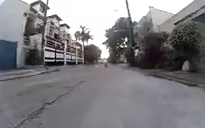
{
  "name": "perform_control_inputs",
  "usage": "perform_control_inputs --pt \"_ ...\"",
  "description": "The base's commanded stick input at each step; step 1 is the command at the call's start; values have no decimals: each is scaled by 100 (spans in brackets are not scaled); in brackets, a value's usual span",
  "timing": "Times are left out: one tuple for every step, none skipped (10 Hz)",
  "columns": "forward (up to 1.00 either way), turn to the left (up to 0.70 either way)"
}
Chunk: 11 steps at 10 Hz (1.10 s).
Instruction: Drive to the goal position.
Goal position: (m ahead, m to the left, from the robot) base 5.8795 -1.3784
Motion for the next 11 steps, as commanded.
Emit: perform_control_inputs --pt "99 -40" --pt "100 0" --pt "100 0" --pt "100 0" --pt "100 0" --pt "100 0" --pt "100 0" --pt "100 0" --pt "100 0" --pt "100 0" --pt "100 0"
